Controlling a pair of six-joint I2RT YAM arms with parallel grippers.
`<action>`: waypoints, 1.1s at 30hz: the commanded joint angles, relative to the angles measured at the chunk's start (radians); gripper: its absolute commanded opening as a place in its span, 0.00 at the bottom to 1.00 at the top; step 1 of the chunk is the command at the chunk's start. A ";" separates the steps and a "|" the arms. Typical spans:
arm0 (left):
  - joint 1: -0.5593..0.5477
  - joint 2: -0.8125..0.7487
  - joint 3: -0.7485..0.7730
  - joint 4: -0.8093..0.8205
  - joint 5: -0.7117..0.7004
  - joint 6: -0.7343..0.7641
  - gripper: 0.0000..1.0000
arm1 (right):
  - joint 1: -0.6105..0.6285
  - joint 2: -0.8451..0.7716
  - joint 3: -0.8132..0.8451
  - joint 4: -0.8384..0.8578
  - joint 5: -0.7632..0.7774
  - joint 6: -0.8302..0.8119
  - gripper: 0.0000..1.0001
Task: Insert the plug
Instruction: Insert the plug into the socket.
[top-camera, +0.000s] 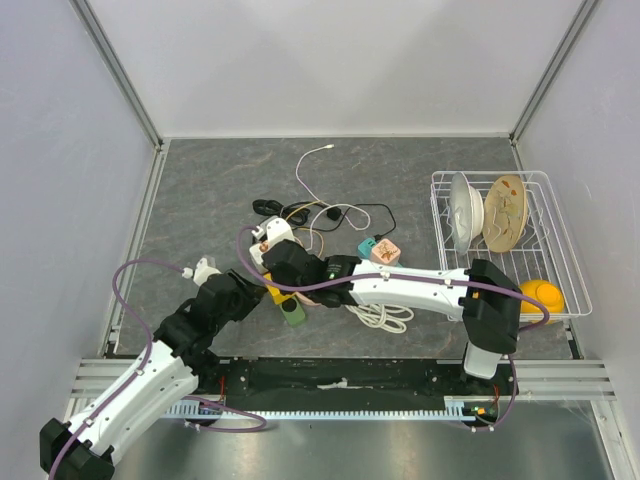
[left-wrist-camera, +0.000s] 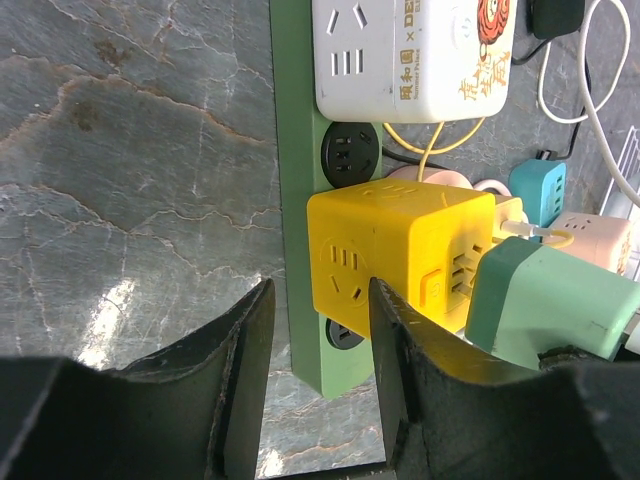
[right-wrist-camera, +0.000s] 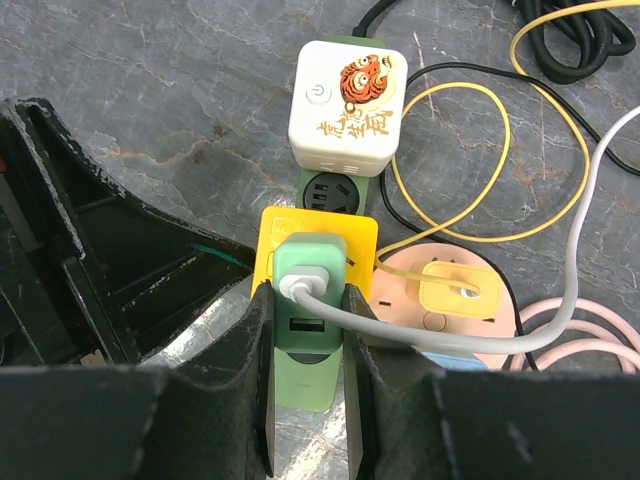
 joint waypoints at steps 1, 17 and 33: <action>-0.001 -0.006 0.035 0.080 0.022 0.005 0.50 | 0.025 0.115 -0.113 -0.136 -0.176 0.037 0.00; -0.001 -0.027 0.035 0.063 0.020 0.004 0.50 | 0.025 0.198 -0.078 -0.315 -0.259 -0.040 0.00; -0.001 -0.045 0.037 0.055 0.023 0.010 0.51 | -0.041 0.281 -0.020 -0.358 -0.343 -0.089 0.00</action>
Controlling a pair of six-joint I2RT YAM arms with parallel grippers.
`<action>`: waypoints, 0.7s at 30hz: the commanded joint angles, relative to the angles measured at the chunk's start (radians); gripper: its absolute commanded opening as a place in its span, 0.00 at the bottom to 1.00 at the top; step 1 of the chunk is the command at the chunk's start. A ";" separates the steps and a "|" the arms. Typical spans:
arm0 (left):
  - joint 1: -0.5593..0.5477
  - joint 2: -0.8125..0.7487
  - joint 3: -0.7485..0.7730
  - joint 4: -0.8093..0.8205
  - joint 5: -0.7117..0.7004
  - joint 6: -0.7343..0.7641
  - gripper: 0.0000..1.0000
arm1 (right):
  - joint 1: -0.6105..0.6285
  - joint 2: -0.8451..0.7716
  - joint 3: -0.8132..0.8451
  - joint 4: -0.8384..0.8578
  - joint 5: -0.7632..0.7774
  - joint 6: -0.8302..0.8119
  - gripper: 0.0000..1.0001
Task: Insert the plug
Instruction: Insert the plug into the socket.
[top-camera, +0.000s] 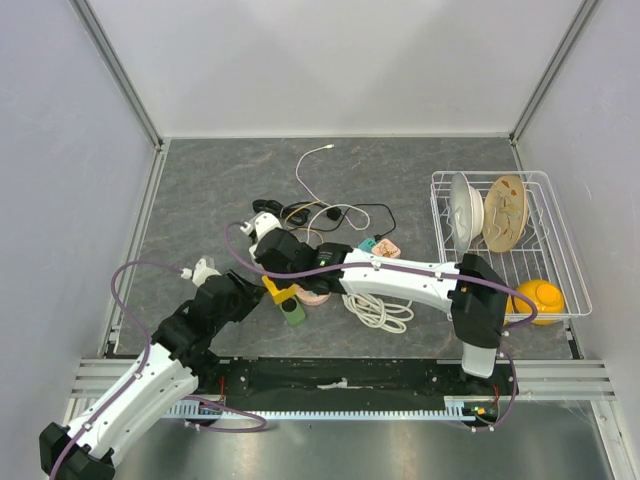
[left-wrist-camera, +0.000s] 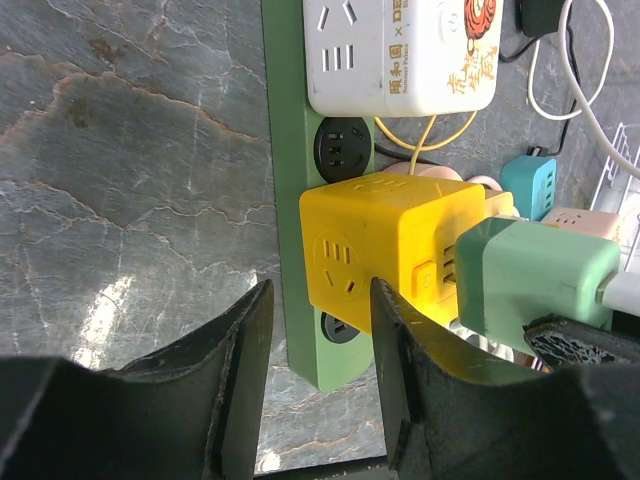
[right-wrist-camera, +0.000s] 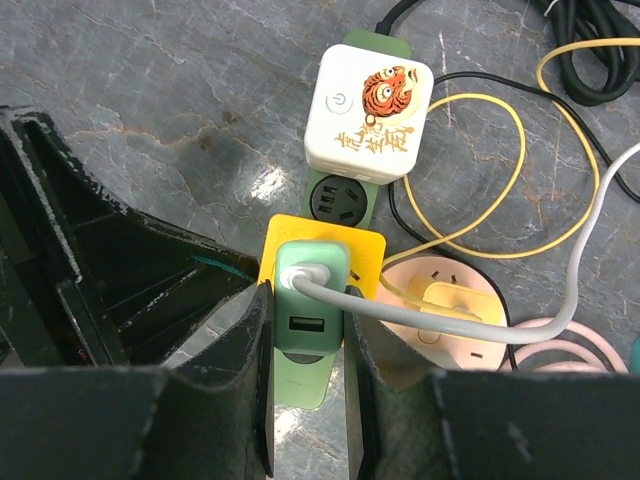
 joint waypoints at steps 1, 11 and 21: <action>-0.002 -0.016 0.036 0.079 0.021 0.005 0.51 | -0.022 0.176 -0.178 -0.243 -0.265 -0.003 0.00; -0.002 -0.009 0.037 0.099 0.018 0.002 0.51 | 0.024 0.115 -0.375 -0.098 -0.259 0.036 0.00; -0.002 -0.001 0.037 0.090 0.012 0.020 0.50 | 0.030 0.207 -0.255 -0.183 -0.221 0.009 0.00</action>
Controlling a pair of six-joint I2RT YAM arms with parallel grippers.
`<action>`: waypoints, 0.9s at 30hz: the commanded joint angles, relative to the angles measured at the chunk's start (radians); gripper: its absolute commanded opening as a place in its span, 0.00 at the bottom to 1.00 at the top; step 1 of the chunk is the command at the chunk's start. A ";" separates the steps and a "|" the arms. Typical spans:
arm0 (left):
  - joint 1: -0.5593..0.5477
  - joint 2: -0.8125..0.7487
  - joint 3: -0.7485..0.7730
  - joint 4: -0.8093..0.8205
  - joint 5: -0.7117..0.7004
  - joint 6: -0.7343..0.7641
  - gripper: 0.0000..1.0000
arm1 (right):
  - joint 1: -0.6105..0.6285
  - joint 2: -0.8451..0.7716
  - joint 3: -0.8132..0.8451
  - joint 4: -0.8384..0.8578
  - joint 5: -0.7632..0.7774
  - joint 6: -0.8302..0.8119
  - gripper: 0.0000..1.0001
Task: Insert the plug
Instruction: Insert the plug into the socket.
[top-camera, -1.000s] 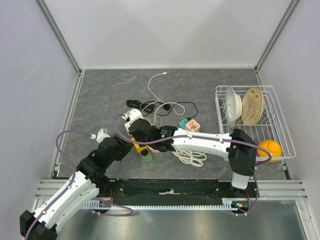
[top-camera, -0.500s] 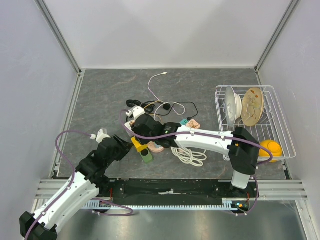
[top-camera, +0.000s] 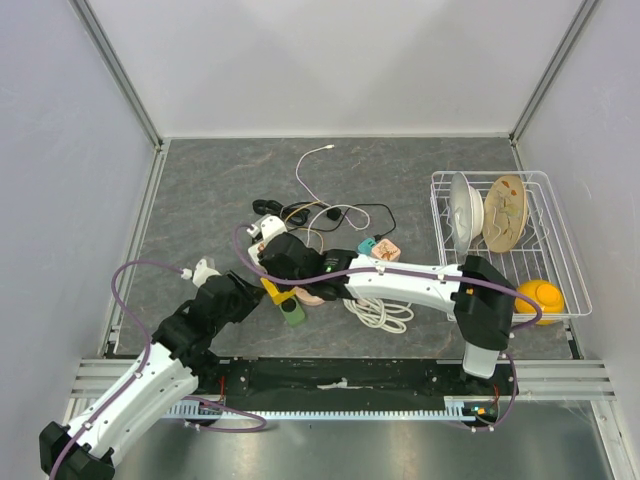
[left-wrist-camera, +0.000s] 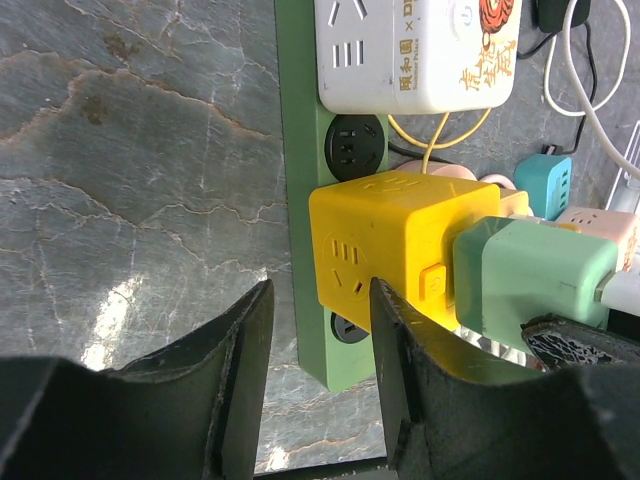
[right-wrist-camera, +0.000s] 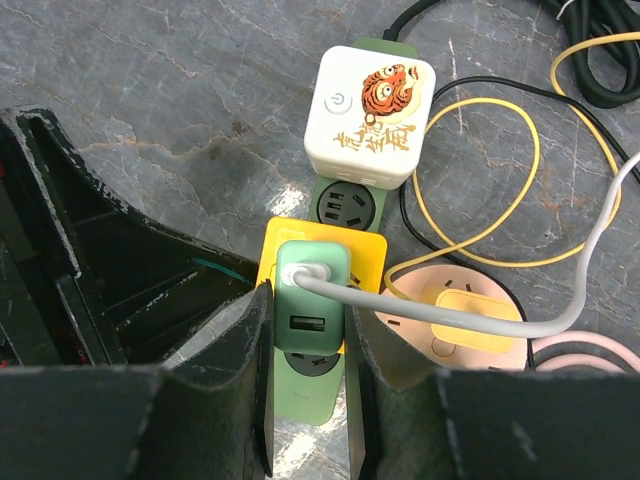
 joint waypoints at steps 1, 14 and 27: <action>-0.002 -0.009 0.034 0.100 0.011 0.006 0.51 | 0.045 0.240 -0.182 -0.311 -0.187 -0.004 0.00; -0.002 0.003 0.039 0.107 0.030 -0.001 0.51 | 0.115 0.310 -0.400 -0.156 -0.212 0.091 0.00; -0.002 0.014 0.054 0.114 -0.001 0.008 0.51 | 0.120 0.266 -0.471 -0.124 -0.209 0.140 0.00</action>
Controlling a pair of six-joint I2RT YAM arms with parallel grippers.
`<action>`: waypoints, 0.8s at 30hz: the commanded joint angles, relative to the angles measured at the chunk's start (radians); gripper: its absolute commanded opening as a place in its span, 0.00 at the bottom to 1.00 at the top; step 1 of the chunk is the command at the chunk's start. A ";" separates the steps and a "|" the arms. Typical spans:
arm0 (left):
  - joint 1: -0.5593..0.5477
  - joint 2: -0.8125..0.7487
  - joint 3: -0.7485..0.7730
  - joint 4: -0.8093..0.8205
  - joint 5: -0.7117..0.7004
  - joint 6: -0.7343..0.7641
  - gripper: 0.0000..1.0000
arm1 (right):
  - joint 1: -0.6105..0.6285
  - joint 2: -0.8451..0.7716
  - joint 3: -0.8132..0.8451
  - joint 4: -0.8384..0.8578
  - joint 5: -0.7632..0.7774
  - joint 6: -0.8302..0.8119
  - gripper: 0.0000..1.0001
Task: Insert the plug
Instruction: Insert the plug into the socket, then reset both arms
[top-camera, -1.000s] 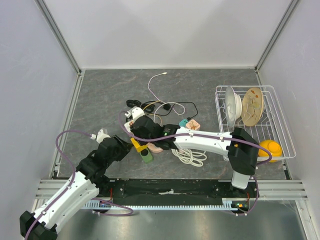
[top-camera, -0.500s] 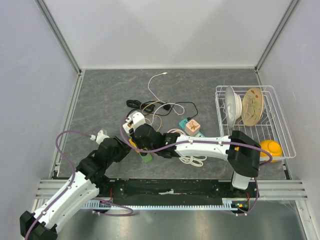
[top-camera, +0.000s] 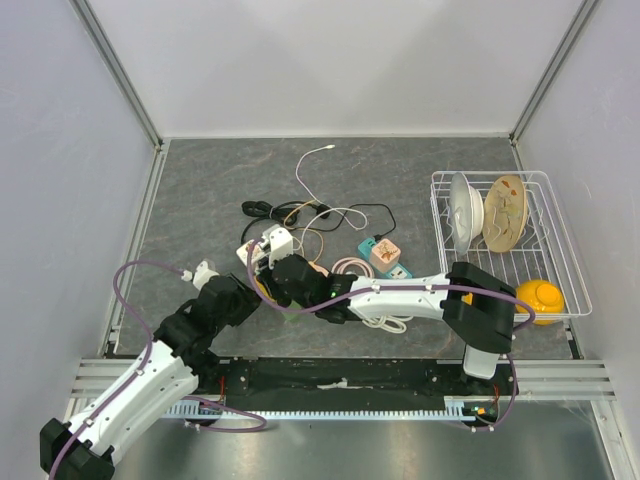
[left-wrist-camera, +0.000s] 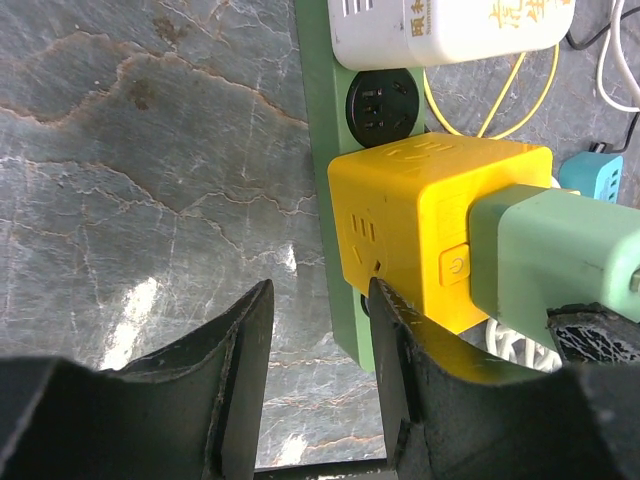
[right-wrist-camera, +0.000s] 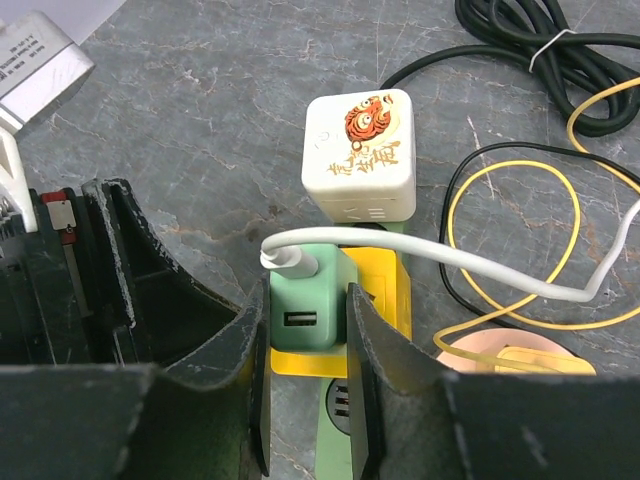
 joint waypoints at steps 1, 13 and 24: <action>-0.002 -0.012 0.064 0.159 -0.001 0.010 0.51 | 0.058 0.255 -0.231 -0.592 -0.326 0.098 0.00; -0.002 -0.013 0.234 0.051 -0.155 0.228 0.71 | -0.072 -0.032 -0.010 -0.594 -0.159 0.023 0.69; -0.002 0.004 0.458 0.039 -0.353 0.667 0.90 | -0.311 -0.345 0.051 -0.594 -0.170 0.053 0.92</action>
